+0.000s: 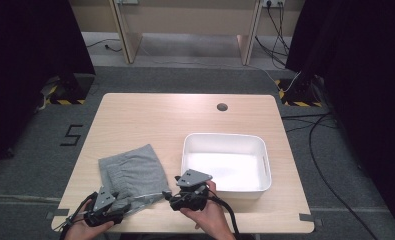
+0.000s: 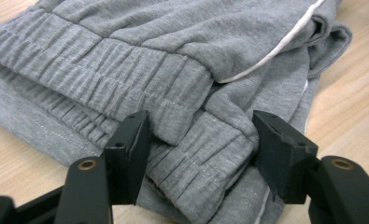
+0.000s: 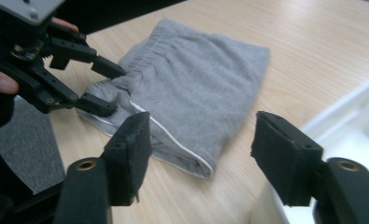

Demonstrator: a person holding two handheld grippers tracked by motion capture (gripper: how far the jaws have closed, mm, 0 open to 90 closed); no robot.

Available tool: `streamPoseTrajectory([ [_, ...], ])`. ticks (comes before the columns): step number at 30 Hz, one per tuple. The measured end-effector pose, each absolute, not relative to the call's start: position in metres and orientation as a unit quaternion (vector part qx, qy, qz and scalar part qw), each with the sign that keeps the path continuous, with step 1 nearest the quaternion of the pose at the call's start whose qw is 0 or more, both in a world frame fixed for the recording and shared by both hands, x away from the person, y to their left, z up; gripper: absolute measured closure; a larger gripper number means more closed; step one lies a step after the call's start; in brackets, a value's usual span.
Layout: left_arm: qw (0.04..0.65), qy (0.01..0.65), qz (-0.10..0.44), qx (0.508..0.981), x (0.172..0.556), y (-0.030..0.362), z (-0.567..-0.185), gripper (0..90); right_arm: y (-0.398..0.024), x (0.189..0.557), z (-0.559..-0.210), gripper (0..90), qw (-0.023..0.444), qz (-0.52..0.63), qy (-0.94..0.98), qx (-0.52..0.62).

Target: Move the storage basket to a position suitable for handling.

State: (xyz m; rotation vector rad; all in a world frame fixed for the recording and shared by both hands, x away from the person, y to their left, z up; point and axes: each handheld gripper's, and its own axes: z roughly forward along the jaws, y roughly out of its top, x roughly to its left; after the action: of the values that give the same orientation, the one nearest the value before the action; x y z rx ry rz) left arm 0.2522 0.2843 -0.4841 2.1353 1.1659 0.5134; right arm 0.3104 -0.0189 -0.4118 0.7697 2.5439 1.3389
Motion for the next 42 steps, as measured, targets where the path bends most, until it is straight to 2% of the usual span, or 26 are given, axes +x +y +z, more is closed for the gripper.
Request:
streamPoseTrajectory([
  [1,0.322,0.443,0.196,0.813,0.252,0.285,-0.484,38.0,-0.025,0.308,-0.408,32.7,0.088,0.452,0.849,0.260],
  [6,0.324,0.443,0.194,0.813,0.251,0.286,-0.484,38.0,-0.060,0.299,-0.398,32.7,0.123,0.445,0.844,0.273],
  [15,0.322,0.443,0.193,0.814,0.251,0.285,-0.484,37.8,-0.128,0.295,-0.405,36.2,0.205,0.370,0.845,0.326],
  [20,0.322,0.443,0.193,0.814,0.251,0.285,-0.484,37.7,-0.147,0.300,-0.413,41.3,0.211,0.322,0.865,0.321],
  [24,0.321,0.443,0.192,0.815,0.252,0.285,-0.484,37.7,-0.164,0.311,-0.428,44.9,0.190,0.312,0.884,0.293],
  [28,0.320,0.443,0.194,0.815,0.252,0.285,-0.484,37.6,-0.171,0.319,-0.430,55.9,0.169,0.338,0.890,0.256],
  [29,0.320,0.443,0.194,0.815,0.252,0.285,-0.484,37.6,-0.171,0.319,-0.430,55.9,0.169,0.338,0.890,0.256],
  [30,0.320,0.443,0.194,0.815,0.252,0.285,-0.484,37.5,-0.172,0.323,-0.429,62.1,0.159,0.352,0.889,0.248],
  [34,0.320,0.444,0.194,0.815,0.252,0.285,-0.484,37.5,-0.174,0.333,-0.429,71.9,0.155,0.372,0.894,0.196],
  [42,0.315,0.445,0.192,0.816,0.252,0.284,-0.483,37.5,-0.179,0.349,-0.431,73.4,0.156,0.381,0.902,0.134],
])
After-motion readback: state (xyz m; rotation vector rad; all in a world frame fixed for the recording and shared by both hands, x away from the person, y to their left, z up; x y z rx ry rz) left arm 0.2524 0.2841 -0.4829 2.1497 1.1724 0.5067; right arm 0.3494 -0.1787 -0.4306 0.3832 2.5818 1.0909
